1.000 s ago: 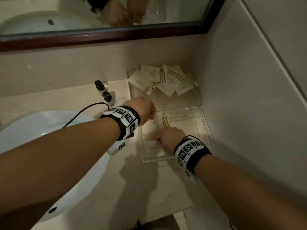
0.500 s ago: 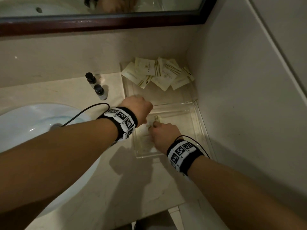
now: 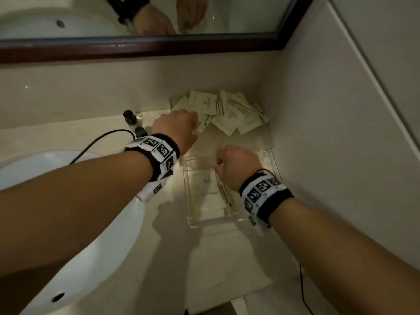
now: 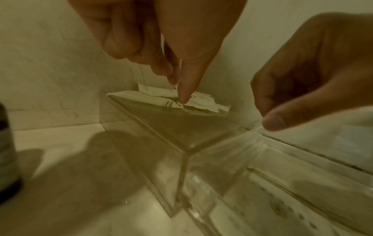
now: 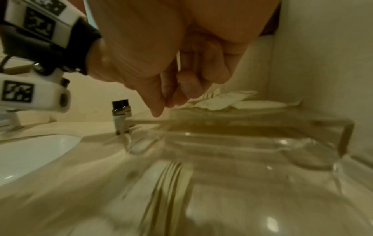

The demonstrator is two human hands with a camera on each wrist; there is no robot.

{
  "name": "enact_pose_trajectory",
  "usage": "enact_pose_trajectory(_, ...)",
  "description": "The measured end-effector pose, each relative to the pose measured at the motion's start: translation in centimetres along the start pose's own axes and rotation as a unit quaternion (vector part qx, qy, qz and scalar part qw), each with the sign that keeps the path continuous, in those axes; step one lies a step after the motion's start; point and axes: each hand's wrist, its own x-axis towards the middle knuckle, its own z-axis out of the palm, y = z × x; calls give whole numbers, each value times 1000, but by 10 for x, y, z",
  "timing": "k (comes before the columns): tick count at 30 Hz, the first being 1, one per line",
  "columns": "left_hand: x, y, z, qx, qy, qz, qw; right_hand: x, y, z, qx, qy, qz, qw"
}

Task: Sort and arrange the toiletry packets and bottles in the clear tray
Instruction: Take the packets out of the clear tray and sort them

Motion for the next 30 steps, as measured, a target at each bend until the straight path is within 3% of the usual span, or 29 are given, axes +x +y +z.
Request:
enact_pose_trajectory(6,22,-7,-9,18,-19,-22,999,53,12,-47,-23,35,46,998)
enact_pose_trajectory(12,32,-10,-13,0,-57,-48,997,100,5,-70,-63,35,41,997)
enact_pose_trajectory(30,42,-47,-10,-71,-56,-71,993,145,-14,-58,-129,-44,35,990)
